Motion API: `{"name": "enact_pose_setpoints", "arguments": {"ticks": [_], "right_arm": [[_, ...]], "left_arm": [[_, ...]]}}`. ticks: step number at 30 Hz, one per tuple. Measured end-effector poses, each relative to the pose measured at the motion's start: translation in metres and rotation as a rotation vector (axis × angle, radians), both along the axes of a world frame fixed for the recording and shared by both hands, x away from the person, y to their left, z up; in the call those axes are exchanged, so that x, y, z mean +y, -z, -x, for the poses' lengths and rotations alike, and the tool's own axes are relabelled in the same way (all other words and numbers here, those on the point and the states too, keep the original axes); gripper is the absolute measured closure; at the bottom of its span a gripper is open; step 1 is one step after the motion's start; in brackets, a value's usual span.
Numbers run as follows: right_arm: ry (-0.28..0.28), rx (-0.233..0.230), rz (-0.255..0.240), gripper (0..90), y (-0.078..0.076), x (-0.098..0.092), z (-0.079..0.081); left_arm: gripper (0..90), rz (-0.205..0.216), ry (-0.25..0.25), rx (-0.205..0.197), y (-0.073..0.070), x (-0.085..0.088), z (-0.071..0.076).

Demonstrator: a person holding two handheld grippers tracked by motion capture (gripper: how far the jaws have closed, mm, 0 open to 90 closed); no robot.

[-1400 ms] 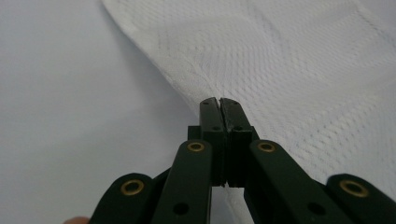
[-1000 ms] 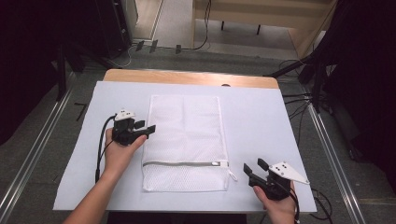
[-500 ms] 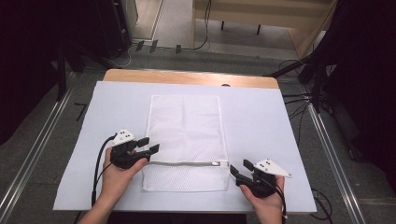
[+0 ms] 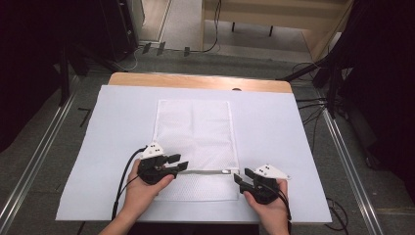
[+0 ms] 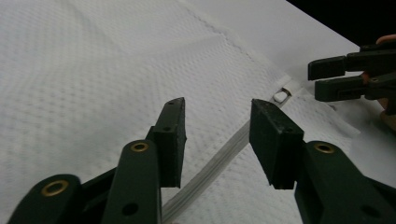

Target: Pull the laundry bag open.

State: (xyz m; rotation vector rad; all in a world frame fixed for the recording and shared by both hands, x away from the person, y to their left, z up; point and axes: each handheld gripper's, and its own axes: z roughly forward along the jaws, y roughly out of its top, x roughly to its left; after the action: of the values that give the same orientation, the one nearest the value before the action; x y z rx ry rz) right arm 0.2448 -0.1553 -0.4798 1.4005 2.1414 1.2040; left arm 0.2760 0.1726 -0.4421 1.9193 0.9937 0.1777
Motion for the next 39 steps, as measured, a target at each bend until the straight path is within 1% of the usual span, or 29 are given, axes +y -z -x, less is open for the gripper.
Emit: {"name": "enact_pose_setpoints", "arguments": {"ticks": [1, 2, 3, 4, 5, 8, 10, 11, 12, 13, 15, 16, 17, 18, 19, 20, 21, 22, 24, 26, 27, 28, 30, 34, 35, 36, 37, 39], "right_arm": [[-0.003, 0.001, 0.003, 52.5, 0.0, 0.001, 0.0], [-0.012, 0.001, 0.01, 51.9, 0.001, 0.002, 0.0], [-0.01, 0.001, 0.019, 50.7, 0.003, 0.004, -0.001], [-0.01, 0.001, 0.019, 50.7, 0.003, 0.004, -0.001], [-0.009, -0.014, 0.029, 49.7, 0.004, 0.006, -0.002], [-0.002, -0.023, 0.031, 49.9, 0.006, 0.008, -0.004], [-0.019, -0.009, 0.046, 50.9, 0.006, 0.01, -0.005], [-0.047, -0.005, 0.051, 53.5, 0.006, 0.013, -0.005], [-0.047, -0.005, 0.051, 53.5, 0.006, 0.013, -0.005], [-0.055, -0.006, 0.077, 56.1, 0.007, 0.015, -0.004], [-0.031, -0.005, 0.084, 63.4, 0.007, 0.016, -0.004], [-0.031, -0.005, 0.084, 63.4, 0.007, 0.016, -0.004], [-0.001, -0.003, 0.086, 75.2, 0.007, 0.015, -0.004], [-0.001, -0.003, 0.086, 75.2, 0.007, 0.015, -0.004], [-0.001, -0.007, 0.096, 85.2, 0.006, 0.014, -0.004], [-0.001, -0.007, 0.096, 85.2, 0.006, 0.014, -0.004], [-0.013, -0.003, 0.096, 88.0, 0.006, 0.013, -0.004], [-0.013, -0.003, 0.096, 88.0, 0.006, 0.013, -0.004], [-0.021, 0.006, 0.081, 88.5, 0.003, 0.012, -0.004], [-0.021, -0.013, 0.045, 88.8, -0.002, 0.01, -0.002], [-0.021, -0.037, 0.027, 88.9, -0.008, 0.009, 0.001], [-0.021, -0.037, 0.027, 88.9, -0.008, 0.009, 0.001], [-0.027, -0.067, 0.013, 88.9, -0.014, 0.009, 0.004], [-0.049, -0.111, 0.015, 89.0, -0.022, 0.015, 0.01], [-0.068, -0.139, 0.02, 89.1, -0.026, 0.019, 0.013], [-0.068, -0.139, 0.02, 89.1, -0.026, 0.019, 0.013], [-0.073, -0.144, 0.023, 89.2, -0.027, 0.021, 0.014], [-0.083, -0.16, 0.02, 89.3, -0.03, 0.024, 0.016]], "left_arm": [[60.2, 0.008, 0.003, 0.008, 0.001, -0.005, 0.0], [61.4, 0.007, 0.013, 0.012, 0.002, -0.009, -0.001], [63.3, 0.002, 0.027, 0.018, 0.003, -0.017, -0.001], [63.6, 0.002, 0.027, 0.018, 0.003, -0.017, -0.001], [63.6, 0.002, 0.036, 0.018, 0.003, -0.02, -0.001], [63.8, 0.0, 0.057, 0.024, 0.004, -0.028, 0.0], [63.8, -0.002, 0.066, 0.025, 0.004, -0.031, 0.001], [63.9, -0.006, 0.068, 0.028, 0.006, -0.033, 0.001], [63.8, -0.006, 0.068, 0.028, 0.006, -0.033, 0.001], [63.8, -0.009, 0.065, 0.035, 0.007, -0.034, 0.001], [64.0, -0.008, 0.061, 0.04, 0.008, -0.036, 0.0], [64.5, -0.008, 0.061, 0.04, 0.008, -0.036, 0.0], [64.7, -0.006, 0.063, 0.04, 0.009, -0.037, -0.001], [64.7, -0.01, 0.065, 0.039, 0.01, -0.039, -0.001], [64.9, -0.015, 0.071, 0.045, 0.01, -0.041, -0.001], [64.9, -0.013, 0.072, 0.047, 0.011, -0.043, -0.002], [65.0, -0.013, 0.081, 0.05, 0.011, -0.047, -0.002], [65.2, -0.013, 0.081, 0.05, 0.011, -0.047, -0.002], [65.3, -0.01, 0.092, 0.05, 0.01, -0.053, -0.003], [65.8, -0.014, 0.105, 0.047, 0.01, -0.06, -0.003], [66.1, -0.016, 0.115, 0.048, 0.01, -0.067, -0.003], [66.1, -0.016, 0.115, 0.048, 0.01, -0.067, -0.003], [66.1, -0.021, 0.13, 0.052, 0.011, -0.074, -0.004], [64.1, -0.026, 0.157, 0.065, 0.014, -0.082, -0.003], [61.8, -0.029, 0.159, 0.069, 0.015, -0.084, -0.004], [61.8, -0.02, 0.157, 0.073, 0.016, -0.085, -0.004], [60.7, -0.023, 0.163, 0.085, 0.017, -0.085, -0.005], [60.1, -0.018, 0.168, 0.084, 0.018, -0.086, -0.004]]}}
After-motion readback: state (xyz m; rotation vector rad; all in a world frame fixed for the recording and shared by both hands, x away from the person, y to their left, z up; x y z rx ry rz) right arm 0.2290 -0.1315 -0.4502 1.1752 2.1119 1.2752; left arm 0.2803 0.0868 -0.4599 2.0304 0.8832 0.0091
